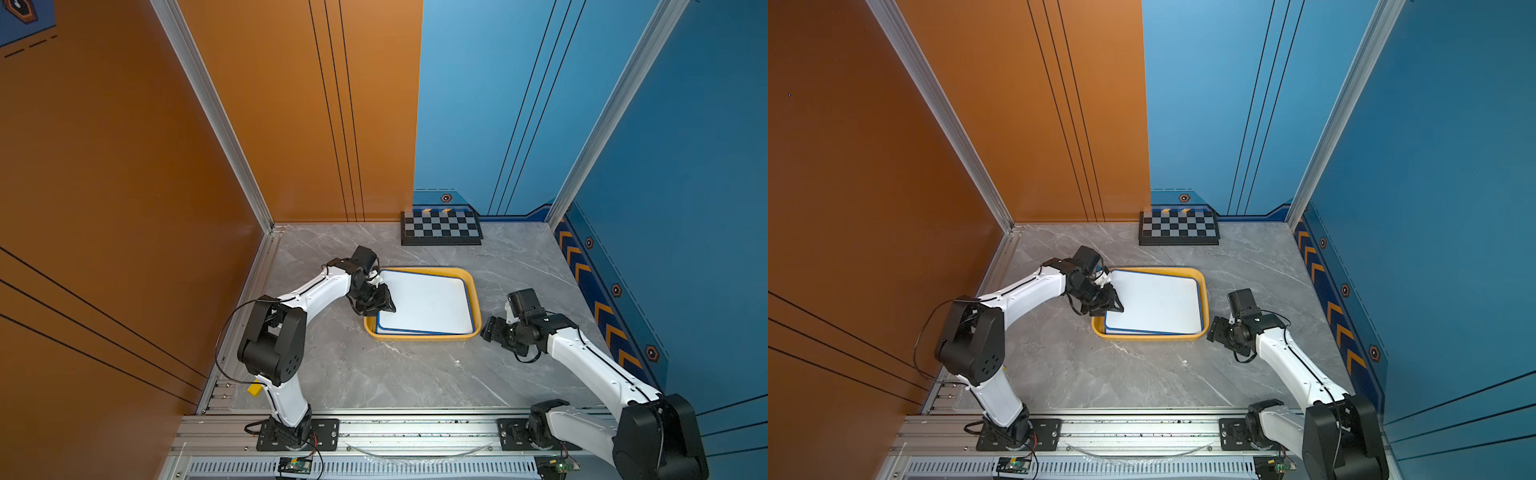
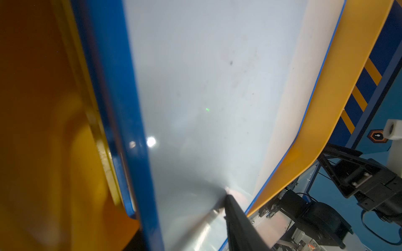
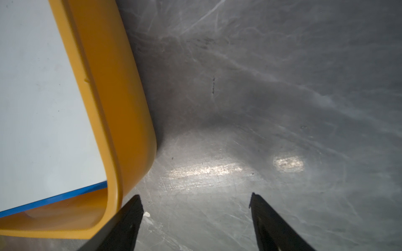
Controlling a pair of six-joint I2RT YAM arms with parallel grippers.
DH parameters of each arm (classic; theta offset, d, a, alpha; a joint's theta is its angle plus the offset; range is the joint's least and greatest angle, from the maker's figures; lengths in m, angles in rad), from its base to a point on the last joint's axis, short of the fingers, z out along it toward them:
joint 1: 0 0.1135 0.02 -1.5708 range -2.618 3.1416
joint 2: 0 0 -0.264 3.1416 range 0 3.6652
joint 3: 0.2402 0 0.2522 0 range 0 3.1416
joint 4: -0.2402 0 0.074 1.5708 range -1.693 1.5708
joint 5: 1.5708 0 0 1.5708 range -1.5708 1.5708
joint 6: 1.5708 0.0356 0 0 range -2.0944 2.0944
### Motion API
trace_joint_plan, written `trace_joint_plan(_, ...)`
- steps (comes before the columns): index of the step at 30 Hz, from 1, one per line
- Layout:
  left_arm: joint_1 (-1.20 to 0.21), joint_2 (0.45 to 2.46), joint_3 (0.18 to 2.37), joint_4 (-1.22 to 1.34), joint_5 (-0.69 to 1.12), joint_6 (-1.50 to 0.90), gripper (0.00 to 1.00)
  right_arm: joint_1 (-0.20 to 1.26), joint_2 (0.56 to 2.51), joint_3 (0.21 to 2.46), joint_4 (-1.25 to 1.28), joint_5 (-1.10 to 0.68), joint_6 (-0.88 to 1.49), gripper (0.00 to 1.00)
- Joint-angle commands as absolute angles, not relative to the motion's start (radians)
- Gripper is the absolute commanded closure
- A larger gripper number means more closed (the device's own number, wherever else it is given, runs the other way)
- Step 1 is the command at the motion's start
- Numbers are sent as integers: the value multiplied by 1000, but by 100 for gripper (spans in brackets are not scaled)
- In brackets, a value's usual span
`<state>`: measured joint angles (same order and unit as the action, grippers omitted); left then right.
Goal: Put the whiteboard into the storage box
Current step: Place the whiteboard in the storage box.
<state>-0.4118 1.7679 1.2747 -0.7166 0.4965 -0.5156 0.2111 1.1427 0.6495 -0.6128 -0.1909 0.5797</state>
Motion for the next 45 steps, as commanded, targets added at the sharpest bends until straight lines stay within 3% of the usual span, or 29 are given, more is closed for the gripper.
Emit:
trace_joint_plan(1, -435, 1797, 1303, -751, 460, -488, 56, 214, 1153, 635, -597, -209, 561, 19)
trace_joint_plan(20, -433, 1849, 1310, -766, 457, -477, 53, 204, 1161, 598, -555, -248, 576, 19)
trace_joint_plan(45, -440, 1951, 1391, -867, 284, -448, 52, 203, 1170, 606, -549, -269, 584, 19)
